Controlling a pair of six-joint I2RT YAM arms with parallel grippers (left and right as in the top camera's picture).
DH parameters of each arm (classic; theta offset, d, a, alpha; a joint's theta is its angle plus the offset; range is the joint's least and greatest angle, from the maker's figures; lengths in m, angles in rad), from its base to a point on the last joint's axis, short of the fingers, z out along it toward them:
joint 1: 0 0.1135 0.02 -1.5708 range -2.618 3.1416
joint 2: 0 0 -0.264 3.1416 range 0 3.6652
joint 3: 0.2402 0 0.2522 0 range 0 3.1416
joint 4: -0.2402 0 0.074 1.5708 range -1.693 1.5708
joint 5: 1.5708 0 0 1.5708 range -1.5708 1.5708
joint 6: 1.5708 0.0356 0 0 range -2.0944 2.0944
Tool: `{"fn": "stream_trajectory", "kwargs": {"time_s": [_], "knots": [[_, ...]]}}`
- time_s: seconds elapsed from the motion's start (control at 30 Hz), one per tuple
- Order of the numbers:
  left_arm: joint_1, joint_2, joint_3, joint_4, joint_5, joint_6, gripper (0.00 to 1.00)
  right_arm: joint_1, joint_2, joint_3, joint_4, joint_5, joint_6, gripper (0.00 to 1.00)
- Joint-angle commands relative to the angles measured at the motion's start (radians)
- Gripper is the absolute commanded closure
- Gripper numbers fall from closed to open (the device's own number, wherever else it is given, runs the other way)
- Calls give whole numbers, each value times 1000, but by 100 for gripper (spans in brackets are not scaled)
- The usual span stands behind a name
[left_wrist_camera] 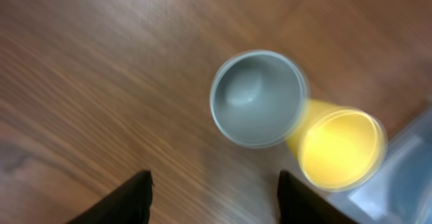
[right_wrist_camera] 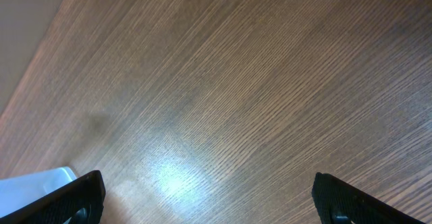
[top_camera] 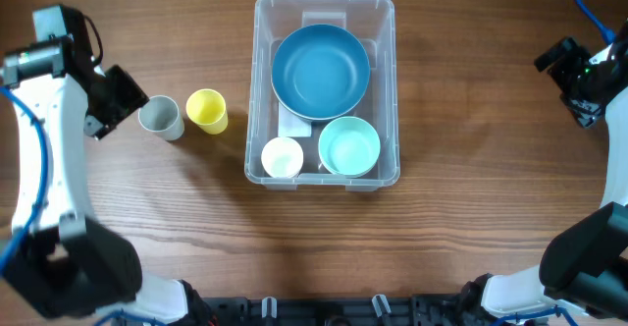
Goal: Pack container
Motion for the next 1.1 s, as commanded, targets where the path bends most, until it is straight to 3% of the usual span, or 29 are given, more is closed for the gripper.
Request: {"fn": "stream_trajectory", "kwargs": {"time_s": [0.0,0.1,0.37,0.53,0.67,0.83,1.07], "knots": [[20,96,-74,72,56,16,43,2,8,0,2,-2,5,1],[19,168,-82,95,56,25,52,2,8,0,2,-2,5,0],[20,246,-82,142,36,39,96,2,8,0,2,-2,5,0],[35,158,-33,46,25,39,96,2,8,0,2,-2,5,0],[5,-27,73,-73,30,39,96,2,8,0,2,-2,5,0],[-206,-240,84,-106,29,66,96,2,8,0,2,-2,5,0],[-552,-246,37,-155,26,64,96,2,8,0,2,-2,5,0]]}}
